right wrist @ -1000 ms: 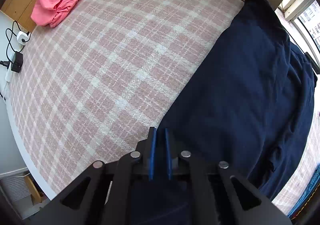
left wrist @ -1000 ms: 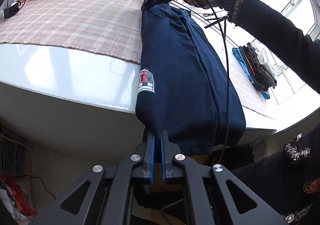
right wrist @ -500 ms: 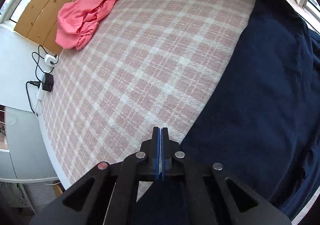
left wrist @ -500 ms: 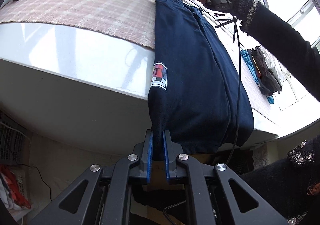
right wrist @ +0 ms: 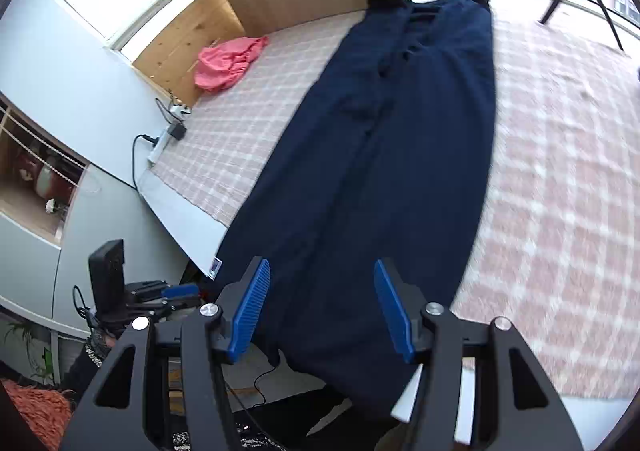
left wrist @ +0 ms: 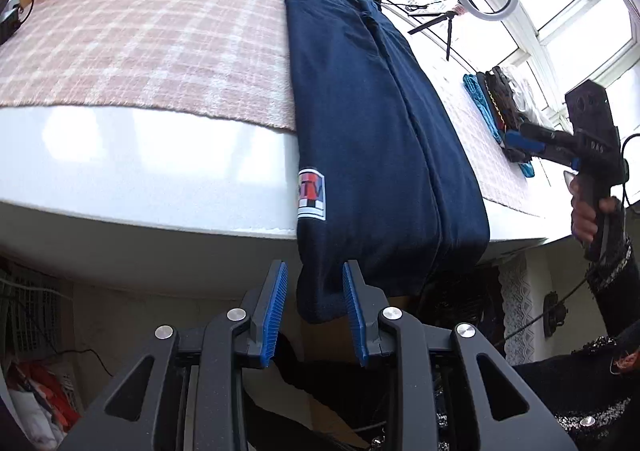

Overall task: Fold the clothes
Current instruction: 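Open both grippers and move them back to the garment end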

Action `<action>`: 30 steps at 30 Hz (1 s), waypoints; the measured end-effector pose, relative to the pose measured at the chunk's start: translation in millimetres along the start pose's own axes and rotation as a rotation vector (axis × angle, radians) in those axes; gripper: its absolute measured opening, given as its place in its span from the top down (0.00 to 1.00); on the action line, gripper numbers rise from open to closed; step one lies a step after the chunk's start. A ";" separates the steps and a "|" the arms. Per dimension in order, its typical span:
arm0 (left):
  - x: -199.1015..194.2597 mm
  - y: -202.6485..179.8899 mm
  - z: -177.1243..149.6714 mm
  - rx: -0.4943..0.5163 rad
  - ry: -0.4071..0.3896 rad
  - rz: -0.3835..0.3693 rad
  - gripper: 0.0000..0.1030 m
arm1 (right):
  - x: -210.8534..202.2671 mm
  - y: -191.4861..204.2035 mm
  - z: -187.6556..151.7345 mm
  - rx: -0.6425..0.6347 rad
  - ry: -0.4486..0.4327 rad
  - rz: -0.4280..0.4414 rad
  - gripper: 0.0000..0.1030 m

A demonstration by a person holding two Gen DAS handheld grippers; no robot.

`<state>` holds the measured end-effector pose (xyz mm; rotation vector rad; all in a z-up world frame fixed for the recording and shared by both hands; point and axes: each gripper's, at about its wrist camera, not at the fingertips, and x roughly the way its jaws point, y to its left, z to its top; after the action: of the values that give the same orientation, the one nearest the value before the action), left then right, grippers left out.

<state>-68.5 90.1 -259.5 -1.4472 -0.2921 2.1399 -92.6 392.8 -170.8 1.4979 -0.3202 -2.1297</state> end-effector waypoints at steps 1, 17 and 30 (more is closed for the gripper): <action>-0.9 -8.8 5.8 0.031 0.004 -0.013 0.74 | 4.1 -9.2 -27.9 0.067 0.008 -0.030 0.47; 78.9 -126.7 23.1 0.316 0.187 -0.152 0.71 | 36.2 -35.1 -112.4 0.182 0.072 -0.055 0.47; 8.7 -20.6 -15.4 0.069 0.177 0.090 0.63 | 70.5 -38.4 -110.4 0.106 0.135 0.084 0.47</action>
<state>-50.6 110.2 -263.1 -1.6241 -0.0888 2.0530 -19.0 398.3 -285.7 1.6497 -0.4454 -1.9620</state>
